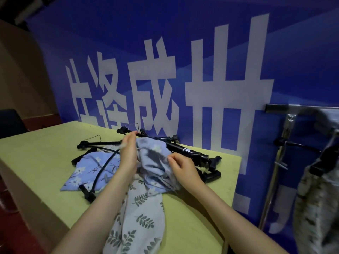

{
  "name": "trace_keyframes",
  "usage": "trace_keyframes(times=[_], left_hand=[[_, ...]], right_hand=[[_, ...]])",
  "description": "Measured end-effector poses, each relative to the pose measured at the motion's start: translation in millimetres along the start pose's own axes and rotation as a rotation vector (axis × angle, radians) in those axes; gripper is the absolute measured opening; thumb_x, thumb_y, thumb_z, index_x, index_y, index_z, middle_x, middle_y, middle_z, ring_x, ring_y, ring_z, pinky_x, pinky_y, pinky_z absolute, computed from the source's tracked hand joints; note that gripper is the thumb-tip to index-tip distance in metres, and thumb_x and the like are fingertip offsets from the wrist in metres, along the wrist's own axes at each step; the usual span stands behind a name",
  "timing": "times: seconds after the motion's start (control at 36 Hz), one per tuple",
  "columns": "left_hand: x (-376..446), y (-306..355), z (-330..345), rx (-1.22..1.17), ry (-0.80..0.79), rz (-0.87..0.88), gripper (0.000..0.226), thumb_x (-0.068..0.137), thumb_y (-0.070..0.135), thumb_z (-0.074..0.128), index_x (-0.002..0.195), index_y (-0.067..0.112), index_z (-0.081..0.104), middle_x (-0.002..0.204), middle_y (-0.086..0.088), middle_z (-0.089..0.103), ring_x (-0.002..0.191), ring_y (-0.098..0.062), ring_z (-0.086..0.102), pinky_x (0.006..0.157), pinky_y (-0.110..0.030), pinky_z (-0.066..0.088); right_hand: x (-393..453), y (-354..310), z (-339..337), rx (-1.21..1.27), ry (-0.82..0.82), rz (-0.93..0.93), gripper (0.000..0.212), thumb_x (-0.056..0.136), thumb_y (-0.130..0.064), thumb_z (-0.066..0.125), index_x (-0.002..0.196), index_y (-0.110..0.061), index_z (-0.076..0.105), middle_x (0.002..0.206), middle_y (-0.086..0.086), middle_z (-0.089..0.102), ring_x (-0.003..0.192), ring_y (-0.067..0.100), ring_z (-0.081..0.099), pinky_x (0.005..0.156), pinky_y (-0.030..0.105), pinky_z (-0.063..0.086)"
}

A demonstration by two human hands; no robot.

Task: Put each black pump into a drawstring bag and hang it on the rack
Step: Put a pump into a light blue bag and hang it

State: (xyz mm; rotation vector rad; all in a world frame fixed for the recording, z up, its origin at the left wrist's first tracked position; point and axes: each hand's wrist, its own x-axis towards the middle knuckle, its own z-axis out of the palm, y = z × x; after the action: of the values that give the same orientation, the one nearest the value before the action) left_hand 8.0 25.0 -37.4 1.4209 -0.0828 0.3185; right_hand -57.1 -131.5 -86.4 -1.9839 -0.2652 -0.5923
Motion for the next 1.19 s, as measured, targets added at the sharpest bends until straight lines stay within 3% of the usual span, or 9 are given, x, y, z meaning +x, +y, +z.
trace_keyframes(times=[0.11, 0.19, 0.31, 0.47, 0.58, 0.72, 0.83, 1.06, 1.19], left_hand=[[15, 5, -20, 0.232, 0.0, 0.145, 0.02, 0.101, 0.023, 0.045, 0.115, 0.017, 0.059, 0.097, 0.0, 0.06, 0.078, -0.01, 0.054, 0.065, -0.026, 0.044], [19, -10, -31, 0.603, -0.197, 0.185, 0.015, 0.099, 0.015, 0.048, 0.108, 0.017, 0.061, 0.108, -0.007, 0.062, 0.088, -0.019, 0.055, 0.073, -0.029, 0.041], [-2, -47, -47, 0.935, -0.412, 0.212, 0.019, 0.099, 0.011, 0.043, 0.104, 0.021, 0.058, 0.098, -0.002, 0.061, 0.089, -0.026, 0.057, 0.072, -0.034, 0.043], [-36, -67, -48, 0.727, -0.263, 0.305, 0.021, 0.102, 0.022, 0.043, 0.086, 0.024, 0.057, 0.076, 0.007, 0.054, 0.068, -0.017, 0.049, 0.059, -0.034, 0.034], [-36, -68, -46, 0.619, -0.282, 0.252, 0.025, 0.102, 0.027, 0.043, 0.083, 0.03, 0.06, 0.074, 0.006, 0.056, 0.066, -0.014, 0.051, 0.058, -0.033, 0.034], [-33, -69, -47, 0.55, -0.273, 0.22, 0.036, 0.089, 0.05, 0.04, 0.086, 0.024, 0.065, 0.077, -0.001, 0.062, 0.071, -0.021, 0.057, 0.064, -0.043, 0.044], [-32, -70, -51, 0.499, -0.283, 0.214, 0.052, 0.081, 0.063, 0.041, 0.09, 0.019, 0.068, 0.087, -0.007, 0.066, 0.084, -0.025, 0.062, 0.079, -0.051, 0.049], [-30, -70, -53, 0.384, -0.32, 0.216, 0.04, 0.084, 0.06, 0.049, 0.078, 0.025, 0.066, 0.069, 0.013, 0.06, 0.07, -0.005, 0.055, 0.07, -0.03, 0.043], [-26, -72, -55, 0.4, -0.34, 0.259, 0.049, 0.078, 0.065, 0.051, 0.073, 0.018, 0.063, 0.069, 0.001, 0.058, 0.072, -0.02, 0.056, 0.072, -0.041, 0.046]], right_hand=[[-11, -11, -9, -0.043, -0.242, 0.015, 0.029, 0.1, -0.022, 0.049, 0.072, -0.018, 0.055, 0.063, -0.006, 0.047, 0.056, 0.005, 0.039, 0.057, 0.021, 0.034], [-11, -22, -14, -0.246, -0.446, -0.023, 0.035, 0.097, -0.024, 0.051, 0.062, -0.019, 0.051, 0.057, -0.005, 0.045, 0.052, 0.008, 0.037, 0.056, 0.028, 0.033], [4, -30, -25, -0.382, -0.317, -0.071, 0.037, 0.098, -0.035, 0.048, 0.071, -0.016, 0.066, 0.067, 0.004, 0.062, 0.058, 0.017, 0.054, 0.058, 0.034, 0.045], [55, 10, -56, -0.563, 0.102, 0.105, 0.027, 0.094, -0.023, 0.046, 0.076, -0.012, 0.064, 0.085, 0.006, 0.063, 0.076, 0.022, 0.058, 0.06, 0.03, 0.042], [78, 41, -70, -0.678, 0.012, 0.343, 0.029, 0.093, -0.026, 0.049, 0.092, -0.006, 0.069, 0.094, 0.011, 0.068, 0.085, 0.025, 0.062, 0.075, 0.037, 0.055], [96, 37, -70, -0.645, -0.229, 0.501, 0.034, 0.095, -0.028, 0.055, 0.122, -0.006, 0.058, 0.122, 0.011, 0.06, 0.111, 0.029, 0.058, 0.094, 0.038, 0.046], [109, 37, -66, -0.631, -0.413, 0.58, 0.038, 0.091, -0.033, 0.062, 0.117, -0.006, 0.061, 0.114, 0.01, 0.063, 0.097, 0.025, 0.061, 0.076, 0.033, 0.046], [122, 51, -64, -0.644, -0.444, 0.67, 0.065, 0.088, -0.057, 0.058, 0.129, -0.006, 0.055, 0.13, 0.012, 0.056, 0.113, 0.03, 0.056, 0.096, 0.04, 0.047], [121, 58, -63, -0.562, -0.516, 0.734, 0.087, 0.081, -0.066, 0.061, 0.14, -0.005, 0.044, 0.145, 0.013, 0.044, 0.13, 0.034, 0.044, 0.107, 0.044, 0.039]])
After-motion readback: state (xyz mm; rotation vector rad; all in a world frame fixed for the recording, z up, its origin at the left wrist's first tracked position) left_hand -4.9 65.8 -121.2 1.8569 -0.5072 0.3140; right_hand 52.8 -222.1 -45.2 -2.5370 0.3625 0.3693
